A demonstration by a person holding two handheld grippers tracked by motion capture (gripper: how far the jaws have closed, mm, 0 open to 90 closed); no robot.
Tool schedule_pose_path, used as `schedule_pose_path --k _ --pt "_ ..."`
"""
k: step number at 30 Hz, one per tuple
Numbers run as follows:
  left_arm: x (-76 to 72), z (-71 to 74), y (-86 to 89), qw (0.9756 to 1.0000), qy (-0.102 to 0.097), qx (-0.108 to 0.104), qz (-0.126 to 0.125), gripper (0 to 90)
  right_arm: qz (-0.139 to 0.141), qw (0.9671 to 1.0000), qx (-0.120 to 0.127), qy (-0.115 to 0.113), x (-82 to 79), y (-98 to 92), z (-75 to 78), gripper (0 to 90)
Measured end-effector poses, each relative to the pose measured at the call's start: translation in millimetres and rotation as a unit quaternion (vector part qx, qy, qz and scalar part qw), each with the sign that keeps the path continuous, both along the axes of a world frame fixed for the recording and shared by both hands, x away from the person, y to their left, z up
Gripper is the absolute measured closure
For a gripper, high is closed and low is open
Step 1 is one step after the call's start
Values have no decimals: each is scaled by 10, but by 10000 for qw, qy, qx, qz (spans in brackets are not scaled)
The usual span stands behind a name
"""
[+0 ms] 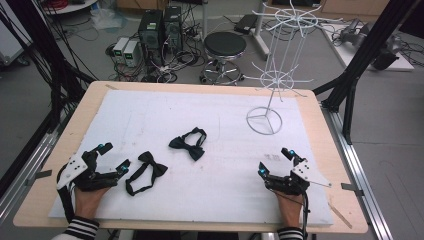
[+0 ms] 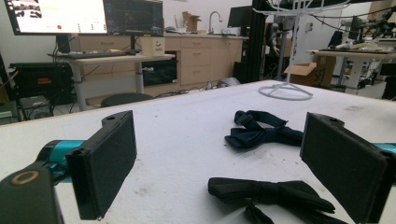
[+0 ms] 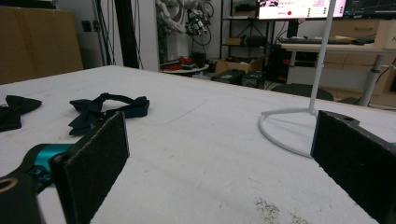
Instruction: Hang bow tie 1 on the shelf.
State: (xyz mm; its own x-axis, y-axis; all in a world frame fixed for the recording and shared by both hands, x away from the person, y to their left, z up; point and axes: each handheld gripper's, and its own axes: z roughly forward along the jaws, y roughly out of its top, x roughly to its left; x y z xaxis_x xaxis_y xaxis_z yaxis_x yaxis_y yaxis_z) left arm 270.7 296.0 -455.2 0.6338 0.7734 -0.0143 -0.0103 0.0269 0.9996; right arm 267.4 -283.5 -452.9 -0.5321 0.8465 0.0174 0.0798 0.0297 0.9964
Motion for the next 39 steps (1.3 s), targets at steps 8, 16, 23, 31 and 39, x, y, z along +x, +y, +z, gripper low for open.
schedule_pose_path --k 8,16,23,31,39 --pt "8 4 -15 10000 41 6 41 113 1 10000 17 29 2 -3 0 36" --pt "18 10 -12 9999 108 34 23 112 -25 10000 6 30 8 -1 2 36" --pt "26 42 -12 9997 231 29 -53 112 -28 10000 -15 28 3 3 2 36" --pt "129 296 -10 9987 229 229 -397 111 -30 10000 29 8 3 -6 -1 36" --pt "348 581 -106 9929 464 752 -796 111 -18 10000 78 5 1 -16 -2 36"
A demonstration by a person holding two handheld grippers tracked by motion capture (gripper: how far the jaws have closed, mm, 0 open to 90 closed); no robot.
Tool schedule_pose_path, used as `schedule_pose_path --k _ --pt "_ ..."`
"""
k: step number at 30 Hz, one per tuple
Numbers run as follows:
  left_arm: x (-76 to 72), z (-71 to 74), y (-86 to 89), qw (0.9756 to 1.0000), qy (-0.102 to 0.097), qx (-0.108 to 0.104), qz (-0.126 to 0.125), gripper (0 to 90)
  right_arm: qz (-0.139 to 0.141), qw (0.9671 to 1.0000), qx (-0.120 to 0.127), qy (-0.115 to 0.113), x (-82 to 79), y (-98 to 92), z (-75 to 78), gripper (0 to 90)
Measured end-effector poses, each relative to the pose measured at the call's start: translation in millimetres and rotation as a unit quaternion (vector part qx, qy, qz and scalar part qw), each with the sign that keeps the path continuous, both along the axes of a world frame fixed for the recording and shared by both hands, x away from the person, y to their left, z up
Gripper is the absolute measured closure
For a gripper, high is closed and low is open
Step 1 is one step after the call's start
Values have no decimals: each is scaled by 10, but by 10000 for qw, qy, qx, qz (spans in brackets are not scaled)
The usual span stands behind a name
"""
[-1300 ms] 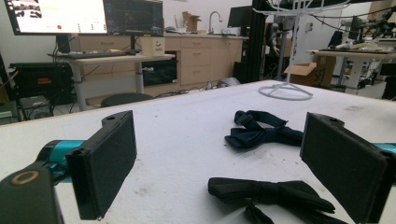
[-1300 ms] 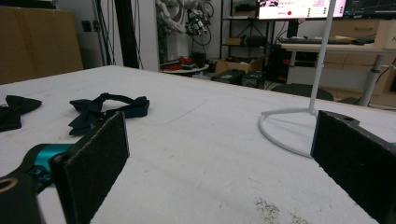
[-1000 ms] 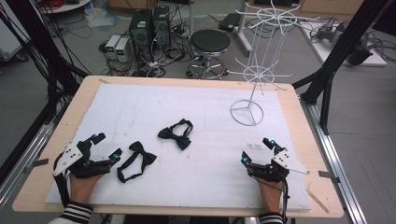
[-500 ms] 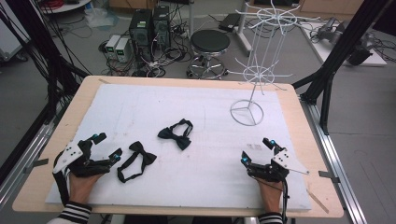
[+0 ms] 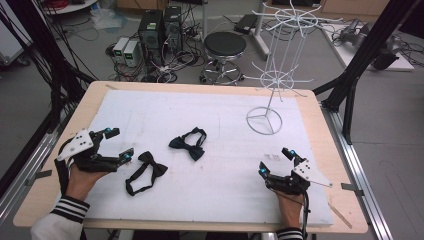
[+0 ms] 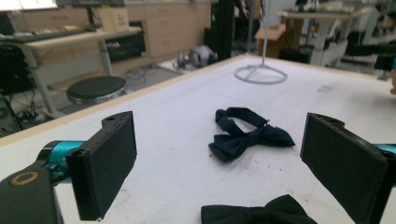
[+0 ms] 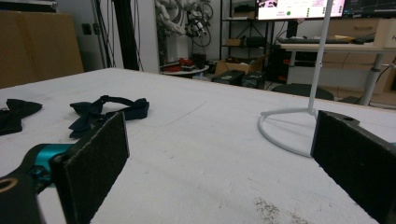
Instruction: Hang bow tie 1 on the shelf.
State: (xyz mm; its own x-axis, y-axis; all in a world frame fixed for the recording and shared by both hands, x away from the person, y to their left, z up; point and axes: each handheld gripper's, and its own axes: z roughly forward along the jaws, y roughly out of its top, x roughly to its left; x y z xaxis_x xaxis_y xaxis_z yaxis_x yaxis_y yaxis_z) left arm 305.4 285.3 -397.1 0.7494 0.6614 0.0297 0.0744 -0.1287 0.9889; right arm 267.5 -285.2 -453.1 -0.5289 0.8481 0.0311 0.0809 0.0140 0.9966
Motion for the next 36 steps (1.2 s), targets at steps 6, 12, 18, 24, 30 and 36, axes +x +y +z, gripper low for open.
schedule_pose_path --k 6,12,18,24,30,36 --pt "161 167 -151 9982 146 449 -374 111 4 10000 35 5 -2 -4 0 36" --pt "282 278 -264 9947 247 803 -601 111 27 10000 73 -12 -5 -10 -3 36" --pt "425 386 -399 9880 387 1212 -877 111 37 10000 80 -37 -2 -20 -3 36" --pt "568 460 -537 9788 555 1640 -1091 111 39 9999 96 -42 -1 -21 -4 36" --pt "659 487 -713 9662 667 2110 -1321 111 22 9999 113 -30 -5 -22 -5 36" --pt "746 479 -867 9523 805 2537 -1491 112 33 9999 93 -69 -12 -20 -6 36"
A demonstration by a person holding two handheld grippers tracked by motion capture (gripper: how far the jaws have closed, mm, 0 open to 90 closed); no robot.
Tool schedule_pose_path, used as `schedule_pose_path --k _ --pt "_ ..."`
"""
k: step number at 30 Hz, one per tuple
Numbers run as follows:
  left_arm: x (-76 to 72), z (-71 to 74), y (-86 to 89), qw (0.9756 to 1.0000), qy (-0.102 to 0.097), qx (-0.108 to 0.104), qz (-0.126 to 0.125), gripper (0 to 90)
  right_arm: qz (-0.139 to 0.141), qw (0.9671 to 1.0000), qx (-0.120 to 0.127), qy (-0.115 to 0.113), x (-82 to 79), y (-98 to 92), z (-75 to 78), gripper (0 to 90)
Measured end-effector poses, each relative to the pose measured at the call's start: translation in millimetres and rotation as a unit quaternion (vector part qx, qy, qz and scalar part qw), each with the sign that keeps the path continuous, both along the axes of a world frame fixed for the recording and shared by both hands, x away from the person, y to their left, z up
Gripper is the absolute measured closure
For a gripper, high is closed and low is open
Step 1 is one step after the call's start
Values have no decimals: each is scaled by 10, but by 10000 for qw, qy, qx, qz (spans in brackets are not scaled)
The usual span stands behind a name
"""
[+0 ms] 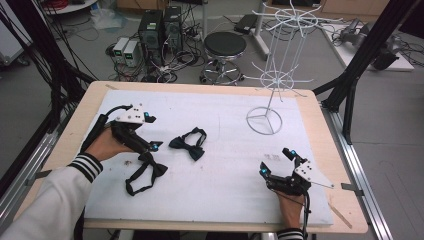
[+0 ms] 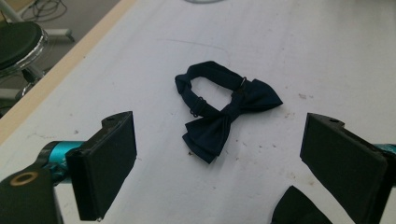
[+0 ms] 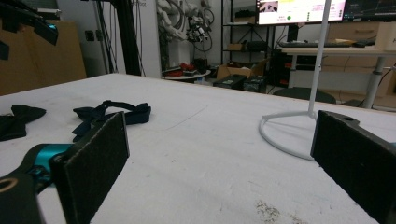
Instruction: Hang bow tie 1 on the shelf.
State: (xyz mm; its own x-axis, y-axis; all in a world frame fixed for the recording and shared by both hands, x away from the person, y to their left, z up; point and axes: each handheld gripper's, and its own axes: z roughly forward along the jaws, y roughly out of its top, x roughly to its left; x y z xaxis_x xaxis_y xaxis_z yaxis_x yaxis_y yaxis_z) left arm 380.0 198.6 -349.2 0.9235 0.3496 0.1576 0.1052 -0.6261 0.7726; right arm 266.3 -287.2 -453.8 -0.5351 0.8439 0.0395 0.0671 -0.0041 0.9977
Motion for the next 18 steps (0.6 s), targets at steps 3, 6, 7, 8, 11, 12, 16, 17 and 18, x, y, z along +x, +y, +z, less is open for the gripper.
schedule_pose_path --k 3,6,7,8,11,12,16,17,18 --pt "45 20 -67 9998 71 168 -94 112 4 10000 23 23 -2 1 0 36" --pt "103 17 -131 9993 128 277 -224 112 -1 10000 45 32 -4 0 0 36" --pt "121 10 -152 9992 155 292 -229 112 -3 10000 38 27 -4 1 0 36" --pt "137 -5 -170 9993 169 253 -233 112 0 10000 19 17 -3 0 0 36" --pt "179 -46 -221 9981 235 494 -270 112 4 10000 48 29 -3 -1 0 36" --pt "191 -59 -239 9979 249 537 -276 112 6 10000 53 34 -3 -3 -1 36" --pt "237 -73 -311 9968 302 664 -313 112 2 10000 53 33 -3 -2 0 36" --pt "251 -70 -330 9962 316 731 -340 112 5 10000 50 33 -3 -2 0 36" --pt "261 -72 -353 9961 318 750 -350 113 5 10000 52 34 -3 -3 -1 36"
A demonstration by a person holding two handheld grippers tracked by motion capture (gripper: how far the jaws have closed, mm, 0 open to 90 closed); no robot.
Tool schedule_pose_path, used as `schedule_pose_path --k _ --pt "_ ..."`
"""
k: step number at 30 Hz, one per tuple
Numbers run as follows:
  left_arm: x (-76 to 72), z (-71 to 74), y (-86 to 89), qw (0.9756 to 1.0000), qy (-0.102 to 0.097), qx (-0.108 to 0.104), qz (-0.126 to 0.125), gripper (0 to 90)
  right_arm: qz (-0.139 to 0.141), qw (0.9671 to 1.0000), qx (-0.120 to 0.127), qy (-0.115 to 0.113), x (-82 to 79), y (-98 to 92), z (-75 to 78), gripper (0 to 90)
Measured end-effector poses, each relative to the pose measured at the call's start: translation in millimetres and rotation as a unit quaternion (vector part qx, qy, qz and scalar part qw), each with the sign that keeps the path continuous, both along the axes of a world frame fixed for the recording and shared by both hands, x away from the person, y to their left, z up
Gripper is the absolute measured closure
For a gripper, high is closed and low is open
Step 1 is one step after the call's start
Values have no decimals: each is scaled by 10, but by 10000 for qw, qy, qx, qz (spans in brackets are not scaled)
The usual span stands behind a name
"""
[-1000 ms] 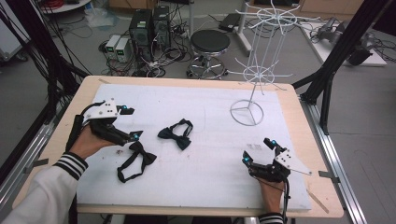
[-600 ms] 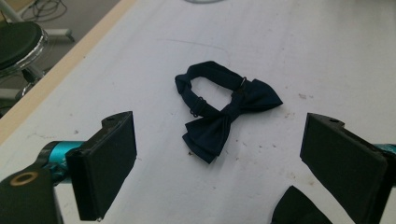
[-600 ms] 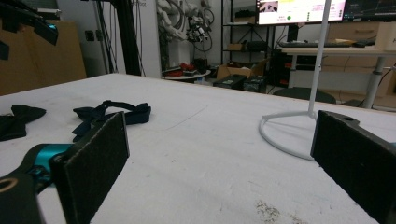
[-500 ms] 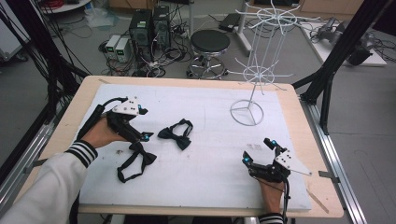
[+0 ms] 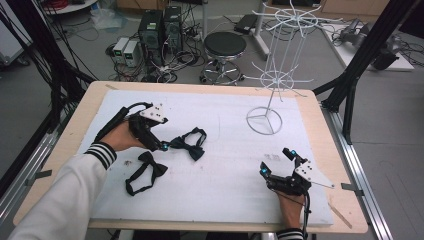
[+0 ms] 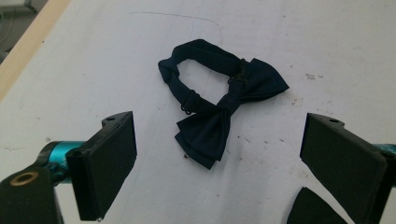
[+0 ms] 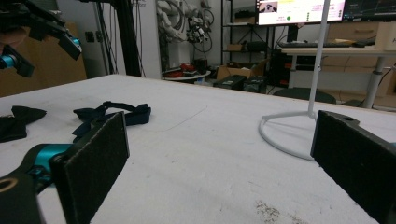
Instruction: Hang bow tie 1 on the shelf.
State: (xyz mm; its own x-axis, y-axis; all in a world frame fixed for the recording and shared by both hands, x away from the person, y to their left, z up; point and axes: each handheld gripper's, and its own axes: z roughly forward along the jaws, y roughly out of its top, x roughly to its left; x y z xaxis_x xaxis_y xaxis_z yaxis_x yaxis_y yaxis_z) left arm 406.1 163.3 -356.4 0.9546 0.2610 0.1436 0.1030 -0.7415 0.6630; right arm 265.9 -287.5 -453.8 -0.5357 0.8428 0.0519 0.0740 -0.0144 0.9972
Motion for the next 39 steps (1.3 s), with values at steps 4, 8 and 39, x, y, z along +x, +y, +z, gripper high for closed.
schedule_pose_path --k 4,8,39 --pt "48 -17 -86 9999 81 126 -68 119 -3 10000 -11 -31 4 -3 0 36" --pt "74 -90 -179 9993 159 309 -168 125 -9 10000 1 -12 3 -4 0 36" --pt "315 -547 -393 9903 718 1184 -146 335 -25 10000 17 -24 9 -9 -1 36"
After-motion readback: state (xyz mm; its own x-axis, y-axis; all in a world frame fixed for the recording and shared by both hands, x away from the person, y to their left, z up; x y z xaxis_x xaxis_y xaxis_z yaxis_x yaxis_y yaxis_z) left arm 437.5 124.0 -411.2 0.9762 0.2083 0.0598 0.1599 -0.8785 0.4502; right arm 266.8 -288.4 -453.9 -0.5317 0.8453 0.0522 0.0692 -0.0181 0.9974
